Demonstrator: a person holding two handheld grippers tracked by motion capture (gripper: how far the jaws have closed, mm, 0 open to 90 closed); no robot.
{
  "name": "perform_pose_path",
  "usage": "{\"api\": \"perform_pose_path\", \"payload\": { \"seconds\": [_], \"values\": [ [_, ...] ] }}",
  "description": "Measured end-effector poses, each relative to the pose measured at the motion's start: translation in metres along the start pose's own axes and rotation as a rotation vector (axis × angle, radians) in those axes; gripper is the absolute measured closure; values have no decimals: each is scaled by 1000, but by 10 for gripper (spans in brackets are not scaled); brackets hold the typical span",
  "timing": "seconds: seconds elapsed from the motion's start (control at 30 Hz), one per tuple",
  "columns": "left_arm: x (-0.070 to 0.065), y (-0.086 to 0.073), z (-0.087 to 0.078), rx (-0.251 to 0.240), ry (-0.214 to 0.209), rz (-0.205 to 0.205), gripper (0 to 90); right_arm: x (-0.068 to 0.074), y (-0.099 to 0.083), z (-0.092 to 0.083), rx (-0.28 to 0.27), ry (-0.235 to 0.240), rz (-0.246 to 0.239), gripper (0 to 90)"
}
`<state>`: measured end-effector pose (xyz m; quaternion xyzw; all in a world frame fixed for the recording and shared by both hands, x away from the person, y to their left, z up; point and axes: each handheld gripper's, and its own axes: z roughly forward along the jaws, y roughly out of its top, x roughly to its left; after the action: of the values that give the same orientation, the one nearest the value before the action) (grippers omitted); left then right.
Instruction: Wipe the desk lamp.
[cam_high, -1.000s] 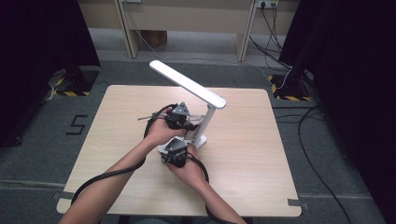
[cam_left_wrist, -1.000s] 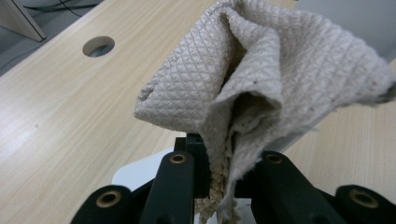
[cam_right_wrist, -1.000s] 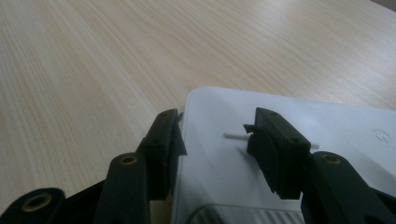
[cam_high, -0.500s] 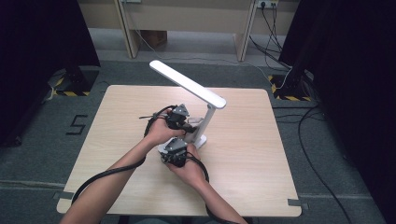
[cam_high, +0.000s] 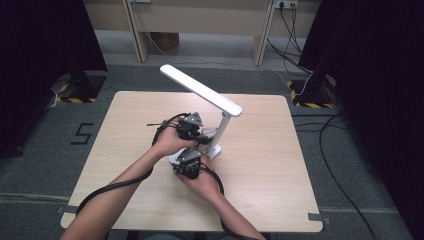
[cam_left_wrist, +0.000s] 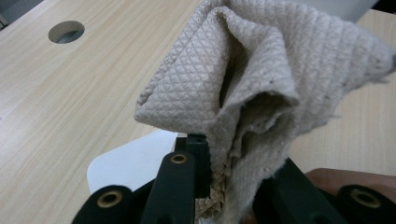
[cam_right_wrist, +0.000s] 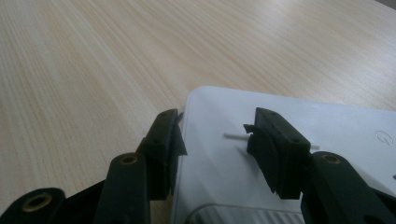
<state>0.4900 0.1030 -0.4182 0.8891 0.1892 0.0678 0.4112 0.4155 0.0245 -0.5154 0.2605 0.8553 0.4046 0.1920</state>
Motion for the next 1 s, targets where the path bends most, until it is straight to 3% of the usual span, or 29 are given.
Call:
{"api": "perform_pose_path", "payload": {
  "seconds": [0.13, 0.23, 0.3, 0.43, 0.67, 0.73, 0.9, 0.93, 1.0],
  "values": [
    [-5, 4, -10, -18, 4, 23, 810, -3, 0, 2, -21, 4, -35, 519],
    [-7, 7, -20, -48, 7, 28, 810, -1, 0, 1, -15, 4, -25, 519],
    [-8, 9, -25, -50, 10, 40, 809, 0, 0, 0, -1, 7, 6, 519],
    [-8, 13, -34, -69, 27, 49, 809, 0, 1, 2, -6, 3, -21, 518],
    [-4, 15, -46, -100, 63, 53, 807, -3, 3, 1, 6, 29, -15, 497],
    [-3, 14, -50, -111, 75, 48, 807, -3, 4, -2, 10, 39, 8, 495],
    [0, 11, -57, -123, 100, 37, 807, -8, 6, -16, 20, 23, 7, 488],
    [0, 10, -59, -132, 99, 35, 807, -11, 6, -19, 8, 4, -26, 488],
    [-1, 8, -63, -140, 102, 32, 807, -12, 8, -28, 9, 5, -36, 486]
  ]
}}
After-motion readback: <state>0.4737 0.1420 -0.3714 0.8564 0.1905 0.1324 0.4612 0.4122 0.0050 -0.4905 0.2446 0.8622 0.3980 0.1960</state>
